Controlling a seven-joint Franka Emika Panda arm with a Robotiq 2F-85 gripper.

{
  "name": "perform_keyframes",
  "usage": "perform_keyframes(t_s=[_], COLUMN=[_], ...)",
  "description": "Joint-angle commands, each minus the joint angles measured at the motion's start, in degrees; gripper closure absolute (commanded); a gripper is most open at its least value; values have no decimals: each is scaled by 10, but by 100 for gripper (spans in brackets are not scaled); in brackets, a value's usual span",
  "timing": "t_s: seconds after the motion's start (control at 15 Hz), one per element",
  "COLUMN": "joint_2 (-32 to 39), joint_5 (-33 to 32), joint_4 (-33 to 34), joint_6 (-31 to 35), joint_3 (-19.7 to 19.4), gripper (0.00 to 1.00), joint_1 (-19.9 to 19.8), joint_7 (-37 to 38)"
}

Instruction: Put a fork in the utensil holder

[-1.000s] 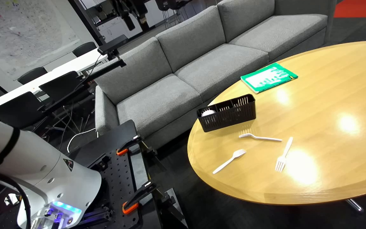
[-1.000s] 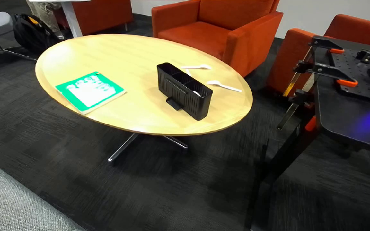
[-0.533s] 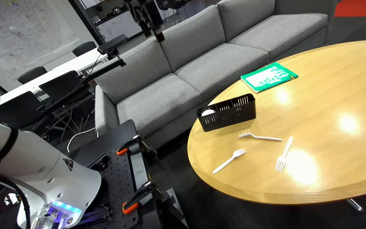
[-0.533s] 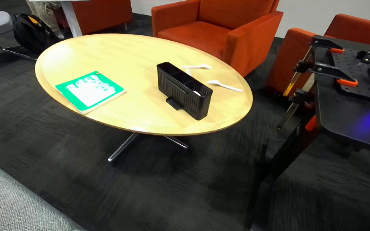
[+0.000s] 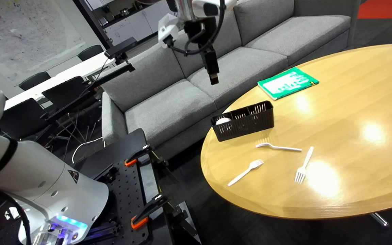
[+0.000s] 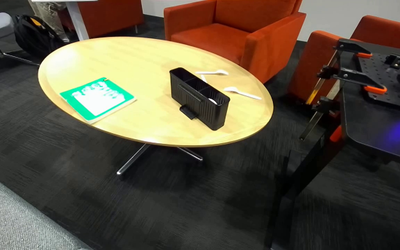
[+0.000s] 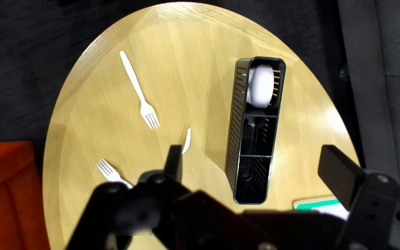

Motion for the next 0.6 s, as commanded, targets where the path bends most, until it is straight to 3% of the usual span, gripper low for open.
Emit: perform_keyframes(t_s=[0.0, 0.2, 0.53], joint_2=[102, 175, 277], joint_5=[7, -3, 4], joint_4=[56, 81, 115], joint_6=[61, 135, 232], joint_3=[-9, -32, -101], gripper=[0, 0, 0], joint_1=[6, 23, 77], joint_7=[98, 187, 324])
